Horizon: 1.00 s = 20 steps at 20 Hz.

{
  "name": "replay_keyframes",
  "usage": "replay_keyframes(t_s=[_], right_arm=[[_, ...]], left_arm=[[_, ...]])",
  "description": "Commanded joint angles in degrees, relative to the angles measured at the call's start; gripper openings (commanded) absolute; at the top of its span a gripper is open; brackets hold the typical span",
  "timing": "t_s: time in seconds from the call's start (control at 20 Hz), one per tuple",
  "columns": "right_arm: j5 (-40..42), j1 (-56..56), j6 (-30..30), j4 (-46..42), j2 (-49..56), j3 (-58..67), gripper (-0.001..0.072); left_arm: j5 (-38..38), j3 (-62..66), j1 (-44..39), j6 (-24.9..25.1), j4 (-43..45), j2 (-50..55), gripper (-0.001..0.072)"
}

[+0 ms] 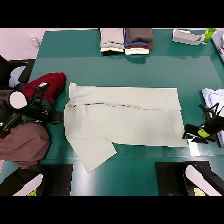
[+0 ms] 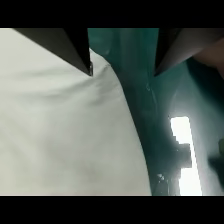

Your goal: Fold the shirts.

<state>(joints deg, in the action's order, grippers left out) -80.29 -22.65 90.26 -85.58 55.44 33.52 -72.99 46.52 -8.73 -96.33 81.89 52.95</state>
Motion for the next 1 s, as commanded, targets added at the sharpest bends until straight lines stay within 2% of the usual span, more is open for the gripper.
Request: replay_keyframes(t_s=[0.0, 0.05, 0.15, 0.2, 0.25, 0.35, 0.55, 0.7, 0.75, 0.8, 0.85, 0.95], right_arm=[[1.03, 2.86, 1.55, 0.44, 2.14, -2.14, 0.0489], [1.92, 4.59, 2.45, 0.5, 2.86, -2.12, 0.0485], [3.19, 8.48, 4.24, 0.42, 3.72, -2.12, 0.0432], [3.32, 10.12, 4.46, 0.39, 3.8, -2.14, 0.0349], [3.32, 11.69, 4.46, -0.04, 3.67, -2.12, 0.0204], [3.5, 13.77, 4.48, -0.13, 2.27, -2.12, 0.0023], [4.48, 14.71, 4.83, -0.09, -3.5, -2.12, 0.0023], [4.48, 14.71, 4.81, 0.0, -6.54, -2.12, 0.0023], [4.42, 14.71, 4.81, -0.02, -7.1, -2.12, 0.0023], [4.39, 14.71, 4.79, 0.0, -7.56, -2.12, 0.0023], [4.44, 14.73, 4.79, 0.0, -7.8, -2.12, 0.0023], [4.44, 14.71, 4.74, 0.0, -7.74, -2.12, 0.0023]], left_arm=[[1.68, -1.22, -0.04, -0.26, 0.0, -0.9, 0.0462], [1.64, -1.22, -0.04, -0.24, 0.0, -0.9, 0.0461], [1.6, -1.22, -0.04, -0.02, 0.0, -0.9, 0.0461], [1.42, -1.22, -0.04, -0.02, 0.0, -0.9, 0.0461], [1.25, -1.22, -0.04, -0.04, 0.02, -0.9, 0.0462], [-0.15, -1.22, -0.04, -0.11, 0.02, -0.9, 0.0461], [-2.64, -5.22, -3.1, -1.9, 0.0, -1.73, 0.0461], [-0.46, -11.58, -10.56, -7.96, -0.44, -2.14, 0.0465], [0.59, -13.42, -12.26, -9.4, -1.7, -2.14, 0.0494], [1.7, -14.97, -13.49, -10.4, -3.82, -2.14, 0.0633], [3.17, -16.33, -14.34, -10.82, -6.36, -2.14, 0.0675], [6.05, -18.34, -15.1, -11.28, -10.23, -2.14, 0.0675]])
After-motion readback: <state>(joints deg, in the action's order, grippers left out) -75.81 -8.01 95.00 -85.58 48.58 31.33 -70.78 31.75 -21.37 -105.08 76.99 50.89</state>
